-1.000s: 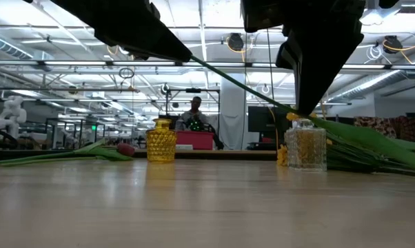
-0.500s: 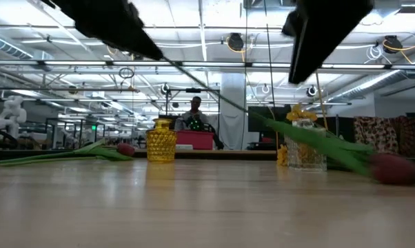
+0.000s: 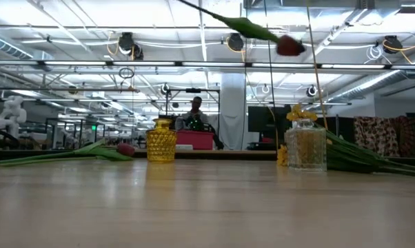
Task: Sort flowers into vase by color
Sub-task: Put the red flower into the yellow vase
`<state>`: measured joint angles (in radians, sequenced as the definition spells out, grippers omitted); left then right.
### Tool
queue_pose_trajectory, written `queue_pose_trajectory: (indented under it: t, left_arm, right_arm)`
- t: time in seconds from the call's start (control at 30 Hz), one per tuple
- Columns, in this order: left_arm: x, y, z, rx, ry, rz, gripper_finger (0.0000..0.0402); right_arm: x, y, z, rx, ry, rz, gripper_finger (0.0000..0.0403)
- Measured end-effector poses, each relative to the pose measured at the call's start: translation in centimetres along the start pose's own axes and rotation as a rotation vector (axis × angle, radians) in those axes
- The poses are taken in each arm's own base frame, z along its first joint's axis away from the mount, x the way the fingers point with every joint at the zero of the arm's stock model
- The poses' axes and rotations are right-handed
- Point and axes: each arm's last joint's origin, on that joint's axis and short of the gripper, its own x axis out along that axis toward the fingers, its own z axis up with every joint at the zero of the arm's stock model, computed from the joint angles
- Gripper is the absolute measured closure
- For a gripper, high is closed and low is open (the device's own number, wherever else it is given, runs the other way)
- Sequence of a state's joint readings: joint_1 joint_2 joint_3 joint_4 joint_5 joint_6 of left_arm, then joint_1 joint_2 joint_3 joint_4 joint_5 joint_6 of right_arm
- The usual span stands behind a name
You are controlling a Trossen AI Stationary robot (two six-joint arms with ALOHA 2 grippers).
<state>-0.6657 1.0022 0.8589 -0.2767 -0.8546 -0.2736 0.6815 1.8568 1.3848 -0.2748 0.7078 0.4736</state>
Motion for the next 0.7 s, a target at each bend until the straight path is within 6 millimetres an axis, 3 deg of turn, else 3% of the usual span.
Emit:
queue_pose_trajectory:
  t: [0.13,0.33,0.6,0.7]
  left_arm:
    - [-1.9,0.3,1.0,-0.044,-0.091,0.030,0.0395]
    - [-3.6,-0.1,2.4,-0.044,-0.217,0.103,0.0395]
    - [-4.0,-1.4,3.8,-0.074,-0.317,-0.049,0.0395]
    - [-3.7,-2.5,3.8,-0.064,-0.338,-0.107,0.0395]
  right_arm:
    - [2.5,0.6,0.1,0.041,-0.239,0.048,0.0285]
    - [6.5,-0.9,0.7,0.137,-0.653,0.032,0.0285]
    - [9.2,-5.7,2.5,0.140,-1.106,0.145,0.0285]
    - [10.0,-7.4,3.5,0.104,-1.161,0.181,0.0285]
